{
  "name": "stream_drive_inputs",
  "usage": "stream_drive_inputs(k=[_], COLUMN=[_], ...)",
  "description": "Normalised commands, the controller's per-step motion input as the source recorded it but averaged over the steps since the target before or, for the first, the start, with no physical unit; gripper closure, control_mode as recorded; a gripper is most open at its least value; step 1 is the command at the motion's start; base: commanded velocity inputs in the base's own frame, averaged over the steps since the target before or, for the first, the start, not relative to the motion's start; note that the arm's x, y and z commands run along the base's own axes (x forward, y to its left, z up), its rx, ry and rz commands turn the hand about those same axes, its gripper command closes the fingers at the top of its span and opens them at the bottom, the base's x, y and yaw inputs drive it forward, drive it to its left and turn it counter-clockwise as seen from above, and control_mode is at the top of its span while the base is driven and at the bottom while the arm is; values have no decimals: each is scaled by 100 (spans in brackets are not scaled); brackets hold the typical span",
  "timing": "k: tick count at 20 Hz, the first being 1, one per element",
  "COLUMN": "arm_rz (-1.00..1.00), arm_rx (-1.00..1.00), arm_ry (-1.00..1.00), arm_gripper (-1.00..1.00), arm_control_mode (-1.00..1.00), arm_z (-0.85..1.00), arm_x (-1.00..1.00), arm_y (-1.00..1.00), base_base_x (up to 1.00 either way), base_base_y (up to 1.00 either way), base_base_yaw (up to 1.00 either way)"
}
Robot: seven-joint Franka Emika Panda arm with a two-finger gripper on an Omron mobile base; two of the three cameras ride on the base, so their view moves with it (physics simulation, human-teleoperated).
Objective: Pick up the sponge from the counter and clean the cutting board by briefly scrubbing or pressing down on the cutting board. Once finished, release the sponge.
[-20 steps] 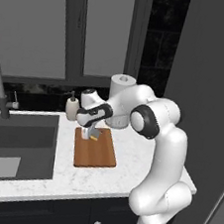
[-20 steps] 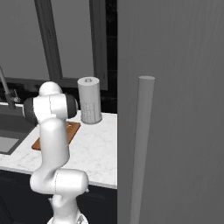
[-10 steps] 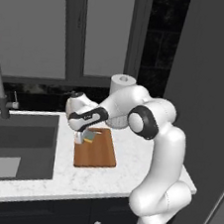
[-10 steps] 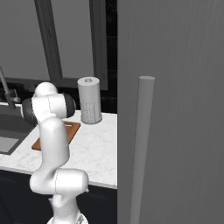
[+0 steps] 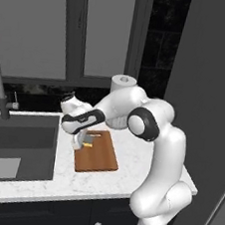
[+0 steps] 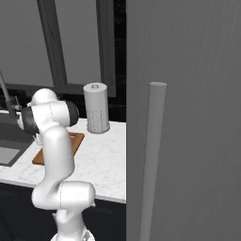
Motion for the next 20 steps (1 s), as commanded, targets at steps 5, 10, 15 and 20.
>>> stream_drive_inputs(k=[5,10,15,20], arm_rz=[10,11,11,11], arm_rx=[4,10,14,16], arm_ry=[2,0,0,0], arm_gripper=[100,100,100,100], arm_control_mode=[-100,-100,-100,-100], arm_z=[-30,-35,-40,-38], arm_x=[-100,-100,-100,-100], arm_y=[-2,-3,-17,-18], base_base_x=[0,0,0,0], base_base_y=[0,0,0,0], base_base_yaw=[0,0,0,0])
